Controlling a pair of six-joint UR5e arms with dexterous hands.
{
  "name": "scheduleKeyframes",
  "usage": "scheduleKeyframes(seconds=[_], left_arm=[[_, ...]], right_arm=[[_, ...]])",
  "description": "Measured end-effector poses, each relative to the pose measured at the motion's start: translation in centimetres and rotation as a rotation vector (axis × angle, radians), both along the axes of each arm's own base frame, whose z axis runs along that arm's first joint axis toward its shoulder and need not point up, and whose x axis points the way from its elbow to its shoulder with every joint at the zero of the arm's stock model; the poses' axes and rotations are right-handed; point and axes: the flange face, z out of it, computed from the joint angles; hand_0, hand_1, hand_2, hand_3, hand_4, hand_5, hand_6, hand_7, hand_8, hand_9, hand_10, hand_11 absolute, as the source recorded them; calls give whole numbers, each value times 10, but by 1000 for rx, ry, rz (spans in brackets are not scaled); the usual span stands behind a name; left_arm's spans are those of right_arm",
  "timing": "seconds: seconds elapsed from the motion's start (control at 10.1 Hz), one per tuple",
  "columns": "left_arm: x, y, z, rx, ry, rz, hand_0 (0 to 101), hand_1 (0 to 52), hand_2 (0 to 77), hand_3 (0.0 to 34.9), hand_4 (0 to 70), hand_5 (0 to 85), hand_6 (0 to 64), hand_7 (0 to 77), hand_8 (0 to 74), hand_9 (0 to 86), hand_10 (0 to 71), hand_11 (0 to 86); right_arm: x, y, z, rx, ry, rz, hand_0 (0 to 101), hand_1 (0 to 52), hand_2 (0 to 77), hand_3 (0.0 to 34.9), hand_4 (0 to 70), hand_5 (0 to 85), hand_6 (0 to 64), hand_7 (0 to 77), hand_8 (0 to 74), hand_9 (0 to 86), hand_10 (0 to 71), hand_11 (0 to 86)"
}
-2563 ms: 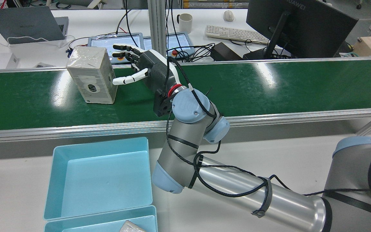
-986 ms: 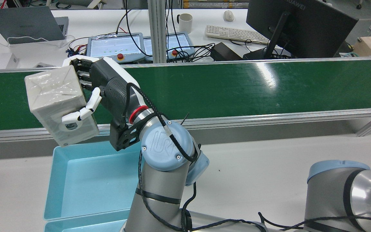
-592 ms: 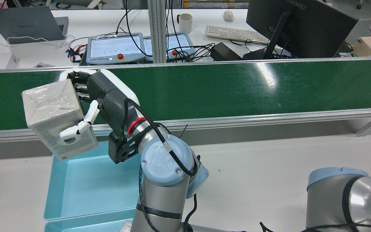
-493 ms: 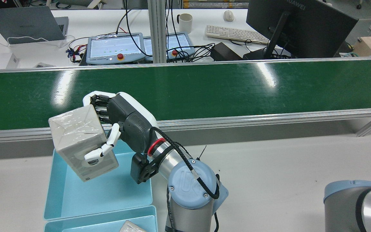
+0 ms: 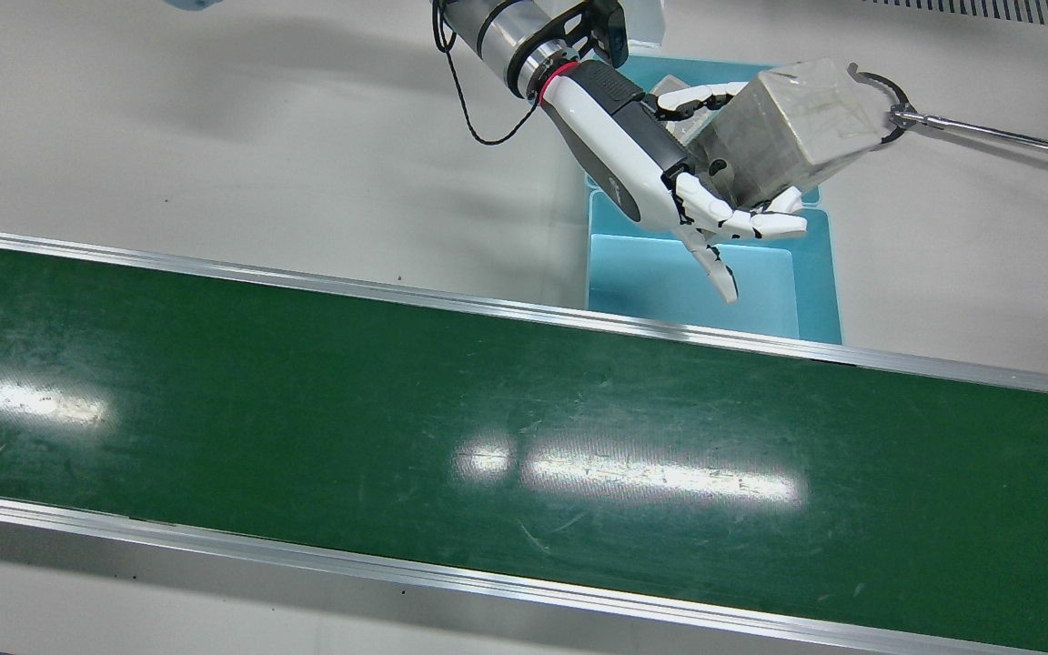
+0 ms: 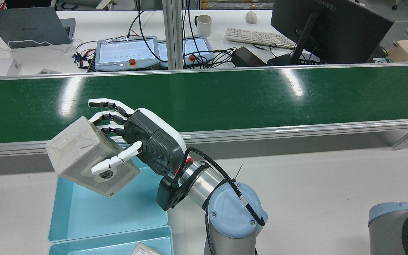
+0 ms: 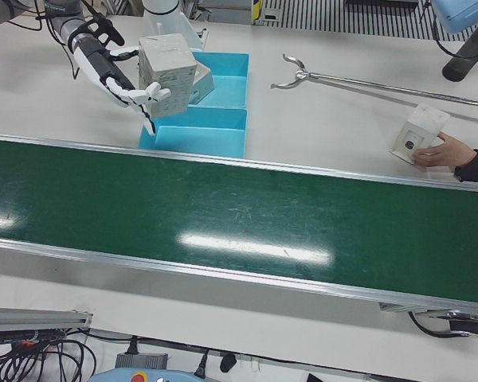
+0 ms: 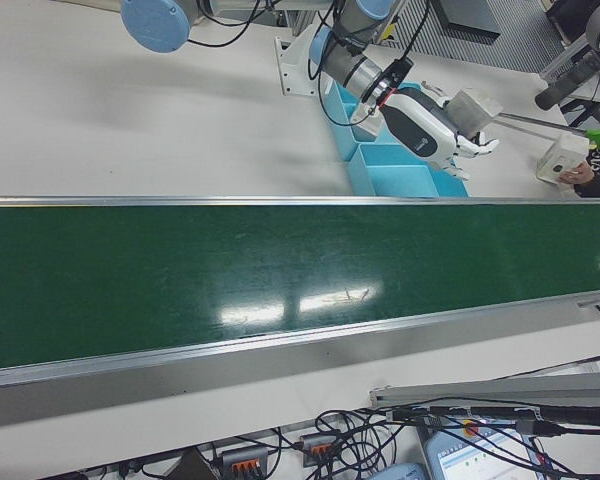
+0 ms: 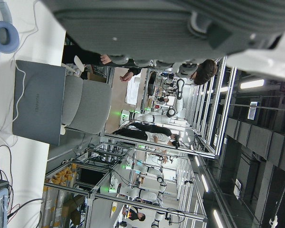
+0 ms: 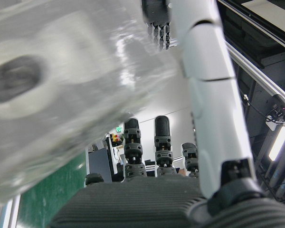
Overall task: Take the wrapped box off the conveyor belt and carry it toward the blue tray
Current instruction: 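Hold the box with the right hand above the blue tray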
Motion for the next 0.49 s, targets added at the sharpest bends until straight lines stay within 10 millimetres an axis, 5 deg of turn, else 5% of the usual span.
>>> scheduleKeyframes(seconds=[0.1,0.2,0.3,0.49], left_arm=[[0,0,0,0,0,0,0,0,11,0,0,5,0,5,5,0,5,0],[0,0,0,0,0,0,0,0,11,0,0,5,0,5,5,0,5,0],[0,0,0,0,0,0,0,0,11,0,0,11,0,5,5,0,5,0],[0,0,0,0,0,0,0,0,11,0,0,5,0,5,5,0,5,0]], right_arm=[[4,2,-10,10,-21,-2,556,267,93,154,5,164,11,371,322,169,0,16],[8,4,-18,18,-40,-2,473,44,22,200,76,87,16,267,224,87,0,16],[13,5,-24,24,-56,-2,483,136,22,229,120,120,60,202,0,22,0,16],[32,5,-34,38,-94,11,483,136,22,229,120,120,60,202,0,22,0,16]])
